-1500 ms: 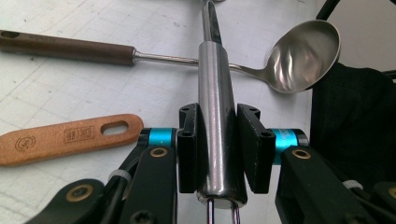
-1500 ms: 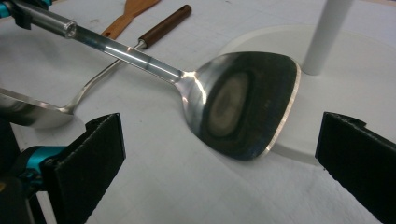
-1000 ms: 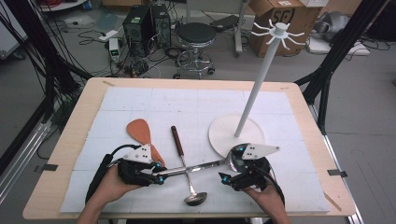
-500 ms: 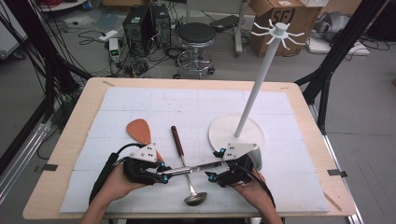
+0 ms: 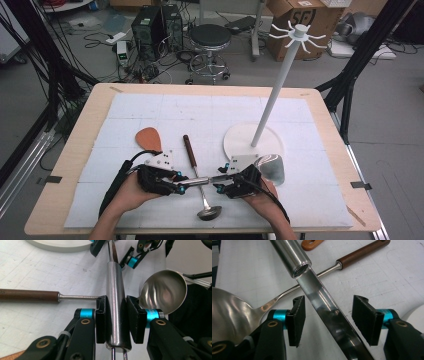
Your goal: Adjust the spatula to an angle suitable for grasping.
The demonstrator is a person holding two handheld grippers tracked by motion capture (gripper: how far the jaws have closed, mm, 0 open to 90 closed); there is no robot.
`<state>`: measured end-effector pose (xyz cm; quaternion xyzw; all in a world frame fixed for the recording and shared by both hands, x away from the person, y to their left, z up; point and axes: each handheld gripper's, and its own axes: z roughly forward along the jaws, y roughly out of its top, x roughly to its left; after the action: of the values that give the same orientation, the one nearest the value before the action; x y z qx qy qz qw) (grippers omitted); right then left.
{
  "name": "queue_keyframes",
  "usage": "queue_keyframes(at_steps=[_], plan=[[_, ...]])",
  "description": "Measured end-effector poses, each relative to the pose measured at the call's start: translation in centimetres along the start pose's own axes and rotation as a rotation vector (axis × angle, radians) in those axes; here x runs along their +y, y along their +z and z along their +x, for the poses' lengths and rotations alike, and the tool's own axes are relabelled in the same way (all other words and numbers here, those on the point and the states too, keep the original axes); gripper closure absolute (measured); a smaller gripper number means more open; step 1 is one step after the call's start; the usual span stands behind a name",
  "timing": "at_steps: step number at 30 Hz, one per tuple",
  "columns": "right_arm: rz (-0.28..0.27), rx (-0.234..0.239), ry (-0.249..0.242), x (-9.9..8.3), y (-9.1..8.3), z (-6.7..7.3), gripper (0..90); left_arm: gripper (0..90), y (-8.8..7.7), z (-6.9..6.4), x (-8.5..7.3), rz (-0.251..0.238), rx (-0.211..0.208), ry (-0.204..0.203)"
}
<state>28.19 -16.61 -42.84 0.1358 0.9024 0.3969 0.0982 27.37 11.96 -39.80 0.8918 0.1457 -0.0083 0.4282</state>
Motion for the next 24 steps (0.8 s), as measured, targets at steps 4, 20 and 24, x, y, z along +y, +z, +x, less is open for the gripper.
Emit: queue_keyframes(at_steps=[4, 20, 24], plan=[[-0.01, 0.006, 0.009, 0.07, -0.04, -0.14, 51.6, 71.1, 0.01, 0.02, 0.16, -0.003, -0.001, -0.002], [-0.016, 0.063, 0.058, -0.01, -0.56, -0.52, 55.1, 70.1, -0.2, -0.13, 0.51, -0.046, -0.012, -0.008], [-0.016, 0.081, 0.063, 0.0, -0.67, -0.62, 56.1, 69.4, -0.25, -0.15, 0.57, -0.053, -0.013, -0.012]])
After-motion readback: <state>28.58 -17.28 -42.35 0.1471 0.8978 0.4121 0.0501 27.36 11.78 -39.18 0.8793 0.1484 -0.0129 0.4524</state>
